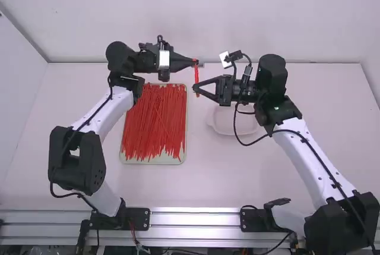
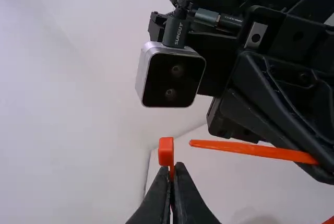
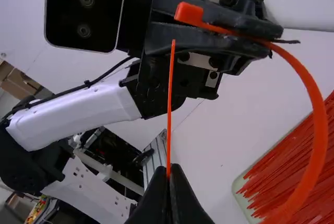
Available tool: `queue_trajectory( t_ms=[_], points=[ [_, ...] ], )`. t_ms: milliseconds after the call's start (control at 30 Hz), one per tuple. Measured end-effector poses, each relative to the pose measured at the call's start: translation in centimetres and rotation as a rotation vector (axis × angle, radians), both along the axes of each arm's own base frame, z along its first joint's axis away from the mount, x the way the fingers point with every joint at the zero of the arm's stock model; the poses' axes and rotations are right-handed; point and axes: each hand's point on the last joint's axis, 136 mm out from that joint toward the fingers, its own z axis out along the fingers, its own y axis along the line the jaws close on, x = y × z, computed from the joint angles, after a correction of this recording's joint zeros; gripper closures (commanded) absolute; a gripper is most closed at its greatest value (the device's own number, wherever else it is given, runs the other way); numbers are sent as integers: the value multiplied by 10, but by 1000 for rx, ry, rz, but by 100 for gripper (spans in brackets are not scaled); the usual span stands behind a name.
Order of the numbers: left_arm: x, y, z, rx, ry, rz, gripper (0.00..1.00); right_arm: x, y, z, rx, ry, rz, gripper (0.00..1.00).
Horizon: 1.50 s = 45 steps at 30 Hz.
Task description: Fasten the cable tie
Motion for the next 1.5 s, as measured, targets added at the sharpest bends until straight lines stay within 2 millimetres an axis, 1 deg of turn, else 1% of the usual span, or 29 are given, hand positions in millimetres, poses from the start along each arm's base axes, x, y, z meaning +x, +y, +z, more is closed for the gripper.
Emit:
queue_trajectory(
  t_ms=[833, 1100, 1333, 1500],
  points=[
    [-1, -1, 1, -1, -8, -4, 98, 7, -4, -1, -4, 0, -38, 100],
    [-6, -8, 1, -1, -6, -22, 98, 9, -4, -1, -4, 10, -48, 100],
    [-6, -9, 0, 0, 1, -24, 98, 9, -4, -1, -4, 16, -50, 100],
    [-7, -9, -2, 7, 10, -33, 98, 10, -4, 6, 14, -13, -48, 100]
  ],
)
